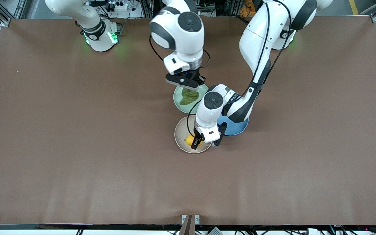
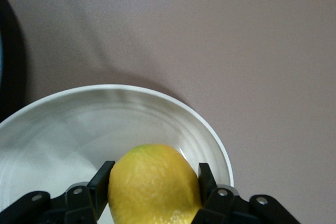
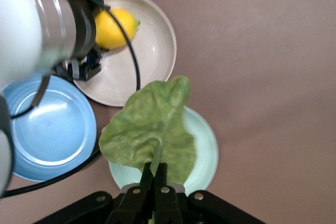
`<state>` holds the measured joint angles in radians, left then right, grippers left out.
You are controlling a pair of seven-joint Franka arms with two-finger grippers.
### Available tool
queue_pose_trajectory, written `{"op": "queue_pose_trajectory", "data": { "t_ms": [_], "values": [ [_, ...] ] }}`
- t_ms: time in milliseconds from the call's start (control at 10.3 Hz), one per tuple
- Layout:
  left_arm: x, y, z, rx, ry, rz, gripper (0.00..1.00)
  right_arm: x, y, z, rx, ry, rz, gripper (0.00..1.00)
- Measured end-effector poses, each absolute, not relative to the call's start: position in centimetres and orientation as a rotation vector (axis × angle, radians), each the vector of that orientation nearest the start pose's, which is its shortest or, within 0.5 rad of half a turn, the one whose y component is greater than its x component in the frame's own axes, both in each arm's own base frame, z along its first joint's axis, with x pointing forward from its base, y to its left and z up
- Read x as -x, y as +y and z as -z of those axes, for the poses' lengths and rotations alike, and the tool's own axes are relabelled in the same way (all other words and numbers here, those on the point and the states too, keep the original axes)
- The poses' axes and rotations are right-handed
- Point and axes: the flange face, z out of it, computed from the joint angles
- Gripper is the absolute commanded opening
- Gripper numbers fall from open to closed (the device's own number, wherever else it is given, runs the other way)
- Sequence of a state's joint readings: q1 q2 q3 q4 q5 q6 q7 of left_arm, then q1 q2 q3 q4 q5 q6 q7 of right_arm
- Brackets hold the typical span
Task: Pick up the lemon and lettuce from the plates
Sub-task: 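Lift the lettuce off its plate while the left gripper lifts the lemon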
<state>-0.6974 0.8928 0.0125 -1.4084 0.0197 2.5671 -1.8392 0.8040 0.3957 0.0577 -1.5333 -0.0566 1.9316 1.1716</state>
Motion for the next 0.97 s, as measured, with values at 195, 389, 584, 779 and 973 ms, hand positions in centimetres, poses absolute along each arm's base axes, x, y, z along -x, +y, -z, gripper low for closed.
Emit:
{"op": "queue_pose_trajectory", "data": {
  "t_ms": [195, 389, 584, 779, 973],
  "values": [
    [-58.2, -47.7, -19.4, 2.851, -1.822, 0.191, 0.0, -48.5, 44.7, -46.2, 3.132, 0.366, -0.054, 0.0],
    [-59.0, -47.3, -20.2, 2.853, -1.801, 0.232, 0.0, -53.3, 36.8, -48.6, 3.102, 0.336, -0.105, 0.0],
    [-59.5, -46.6, -22.1, 2.853, -1.702, 0.247, 0.0, -58.2, 27.3, -49.2, 3.078, 0.301, -0.121, 0.0],
    [-60.1, -45.5, -24.8, 2.861, -1.616, 0.243, 0.0, -61.5, 17.2, -46.0, 3.081, 0.283, -0.164, 0.0],
    [-60.9, -43.5, -27.4, 2.874, -1.481, 0.226, 0.0, -63.1, 7.8, -41.9, 3.073, 0.223, -0.155, 0.0]
  ]
}}
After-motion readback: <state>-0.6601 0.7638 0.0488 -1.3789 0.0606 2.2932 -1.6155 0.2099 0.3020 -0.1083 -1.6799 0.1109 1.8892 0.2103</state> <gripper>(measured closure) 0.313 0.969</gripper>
